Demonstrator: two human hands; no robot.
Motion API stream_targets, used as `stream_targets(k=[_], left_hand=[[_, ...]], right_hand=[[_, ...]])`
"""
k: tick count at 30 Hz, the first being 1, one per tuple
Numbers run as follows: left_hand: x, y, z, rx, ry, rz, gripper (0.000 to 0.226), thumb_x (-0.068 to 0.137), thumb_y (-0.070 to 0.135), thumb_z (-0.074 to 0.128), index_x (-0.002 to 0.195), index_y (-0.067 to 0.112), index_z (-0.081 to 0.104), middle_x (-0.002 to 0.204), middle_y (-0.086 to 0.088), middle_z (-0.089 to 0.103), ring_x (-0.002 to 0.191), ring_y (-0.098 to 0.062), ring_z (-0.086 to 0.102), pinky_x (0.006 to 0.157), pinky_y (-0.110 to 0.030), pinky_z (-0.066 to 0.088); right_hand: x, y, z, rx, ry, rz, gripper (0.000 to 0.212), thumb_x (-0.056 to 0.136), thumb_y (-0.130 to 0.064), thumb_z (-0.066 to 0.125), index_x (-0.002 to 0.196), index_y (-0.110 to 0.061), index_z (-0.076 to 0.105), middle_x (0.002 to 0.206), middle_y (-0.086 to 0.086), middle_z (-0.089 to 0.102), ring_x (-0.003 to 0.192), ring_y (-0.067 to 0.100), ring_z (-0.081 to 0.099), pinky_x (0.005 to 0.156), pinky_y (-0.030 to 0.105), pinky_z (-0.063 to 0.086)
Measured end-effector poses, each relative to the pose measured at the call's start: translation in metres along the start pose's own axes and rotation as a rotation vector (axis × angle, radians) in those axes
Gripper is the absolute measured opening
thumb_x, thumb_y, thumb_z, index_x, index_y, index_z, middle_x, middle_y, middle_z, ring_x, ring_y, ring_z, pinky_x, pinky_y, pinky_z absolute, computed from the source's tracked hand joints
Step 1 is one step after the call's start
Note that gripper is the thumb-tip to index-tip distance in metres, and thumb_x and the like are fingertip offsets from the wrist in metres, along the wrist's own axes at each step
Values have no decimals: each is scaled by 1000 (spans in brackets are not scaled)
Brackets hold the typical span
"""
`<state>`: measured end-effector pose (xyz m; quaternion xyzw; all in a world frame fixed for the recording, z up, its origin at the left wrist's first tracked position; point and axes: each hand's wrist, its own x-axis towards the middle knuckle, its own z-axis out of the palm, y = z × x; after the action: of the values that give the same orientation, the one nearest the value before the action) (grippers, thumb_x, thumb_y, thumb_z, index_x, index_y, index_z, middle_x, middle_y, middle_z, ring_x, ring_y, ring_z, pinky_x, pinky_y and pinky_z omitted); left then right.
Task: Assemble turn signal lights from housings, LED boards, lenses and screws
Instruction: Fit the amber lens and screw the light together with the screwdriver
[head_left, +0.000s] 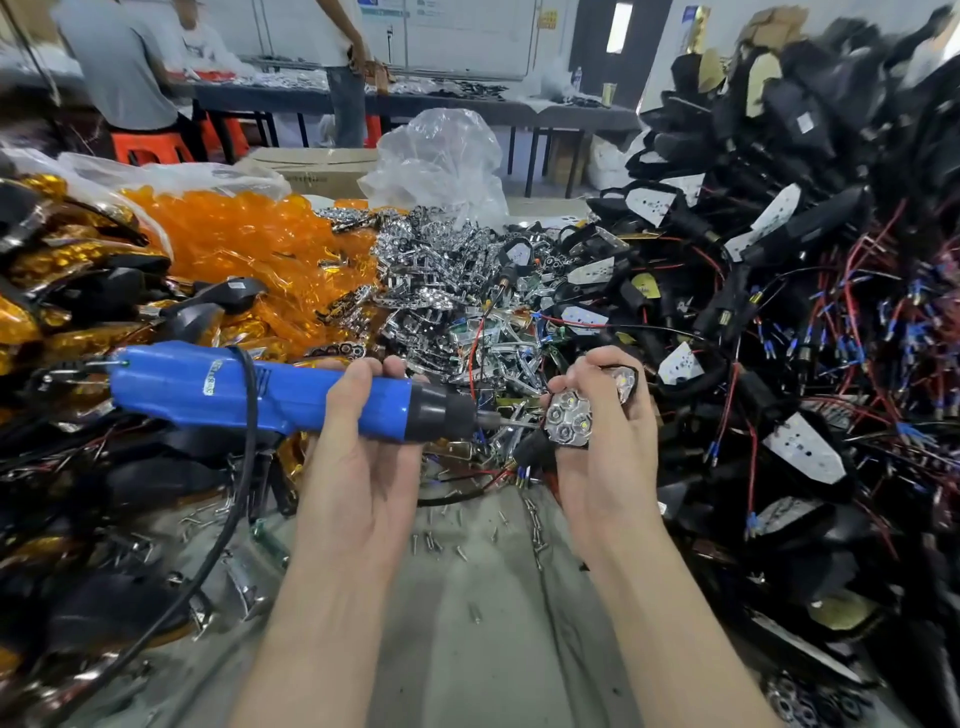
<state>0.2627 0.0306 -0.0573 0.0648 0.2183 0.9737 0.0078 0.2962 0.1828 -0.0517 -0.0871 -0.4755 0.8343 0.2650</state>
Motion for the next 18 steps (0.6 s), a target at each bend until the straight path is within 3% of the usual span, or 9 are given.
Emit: stream_targets(k=[6,12,18], left_hand=[[-3,-1,2,46,-13,19,17,93,8,63,102,21,56,91,-1,65,94,-17,65,106,-45,47],[-6,0,4,58,-10,25,20,90,10,66,103,21,55,92,0,66,94,-16,66,108,-47,46],[-8,2,6,69,-9,42,22,90,9,66,104,21,55,92,0,66,95,-16,66,107,-45,47]], right_hand=[[-4,-5,0,-53,27,19,23,96,-16,67,79,-30,65,78,0,62,92,22,51,83,46,36],[-8,-8,3,-38,-23,-6,28,92,-11,69,72,-30,67,98,13,56,84,17,56,89,48,32],[-9,-7,4,-52,-26,-25,32,94,-8,67,72,-30,68,99,14,57,81,12,60,88,47,33]])
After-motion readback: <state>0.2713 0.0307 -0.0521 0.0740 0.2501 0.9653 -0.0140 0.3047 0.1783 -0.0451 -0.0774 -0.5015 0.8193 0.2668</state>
